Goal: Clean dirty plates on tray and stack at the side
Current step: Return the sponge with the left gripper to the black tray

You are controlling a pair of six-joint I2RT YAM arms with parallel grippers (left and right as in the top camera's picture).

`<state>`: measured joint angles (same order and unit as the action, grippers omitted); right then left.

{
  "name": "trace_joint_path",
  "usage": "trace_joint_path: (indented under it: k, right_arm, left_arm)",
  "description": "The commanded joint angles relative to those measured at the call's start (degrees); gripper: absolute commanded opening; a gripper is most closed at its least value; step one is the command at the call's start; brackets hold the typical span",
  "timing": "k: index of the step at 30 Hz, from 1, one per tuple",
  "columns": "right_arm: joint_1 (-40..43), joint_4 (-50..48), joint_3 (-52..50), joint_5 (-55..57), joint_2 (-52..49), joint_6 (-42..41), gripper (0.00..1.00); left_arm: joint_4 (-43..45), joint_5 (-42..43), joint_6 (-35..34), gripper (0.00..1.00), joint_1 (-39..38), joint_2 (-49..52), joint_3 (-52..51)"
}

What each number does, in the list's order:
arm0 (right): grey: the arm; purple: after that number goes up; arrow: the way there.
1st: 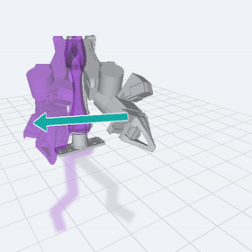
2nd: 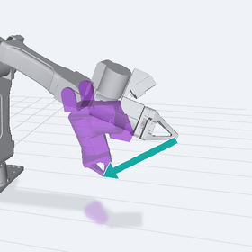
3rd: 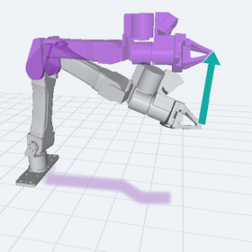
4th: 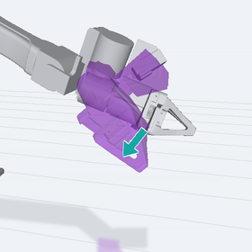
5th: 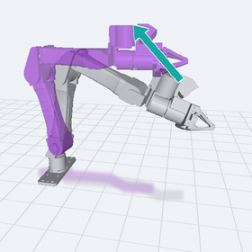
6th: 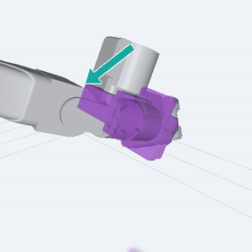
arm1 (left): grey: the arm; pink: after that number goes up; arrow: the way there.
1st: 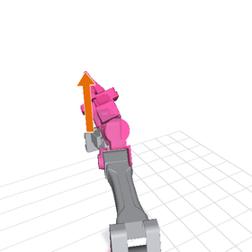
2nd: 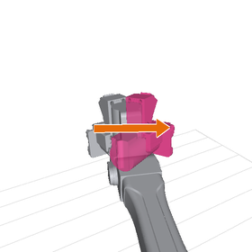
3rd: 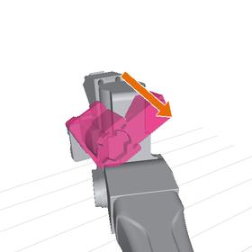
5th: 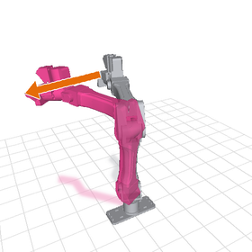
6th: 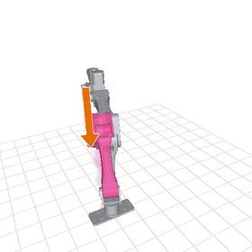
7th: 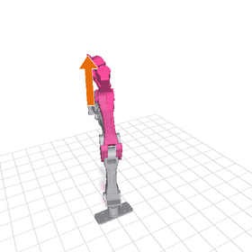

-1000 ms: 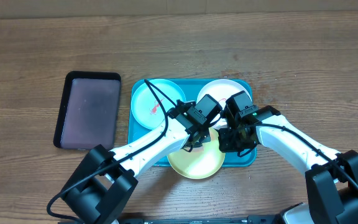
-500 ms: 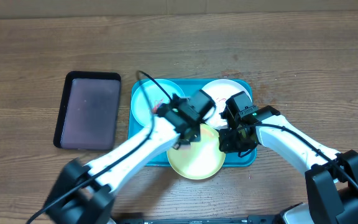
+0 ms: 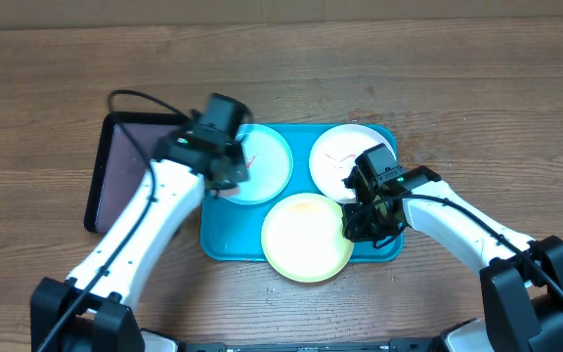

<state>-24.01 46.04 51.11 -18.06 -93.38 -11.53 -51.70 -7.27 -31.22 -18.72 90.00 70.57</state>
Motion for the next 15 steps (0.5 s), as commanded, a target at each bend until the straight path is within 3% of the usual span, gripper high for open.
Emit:
trace_joint_path:
  k: [1, 2, 8, 15]
  right_arm:
    - [-0.04, -0.28, 0.24, -3.58, -0.17, 1.33, 0.08]
    - [-0.04, -0.55, 0.24, -3.45, -0.17, 1.33, 0.04]
    - [-0.04, -3.04, 0.72, -2.51, -0.17, 1.29, 0.04]
    - [-0.04, 1.29, 6.97, 7.98, 0.63, 1.31, 0.04]
  left_arm:
    - [-0.09, 3.37, 4.85, 0.04, 5.95, -0.98, 1.16]
    - [-0.11, 4.26, 5.62, 0.04, 7.61, -0.98, 1.16]
    - [-0.90, 8.41, 9.01, 0.04, 17.05, -0.98, 1.16]
    - [-1.86, 8.28, 9.60, 0.04, 21.88, -0.96, 0.83]
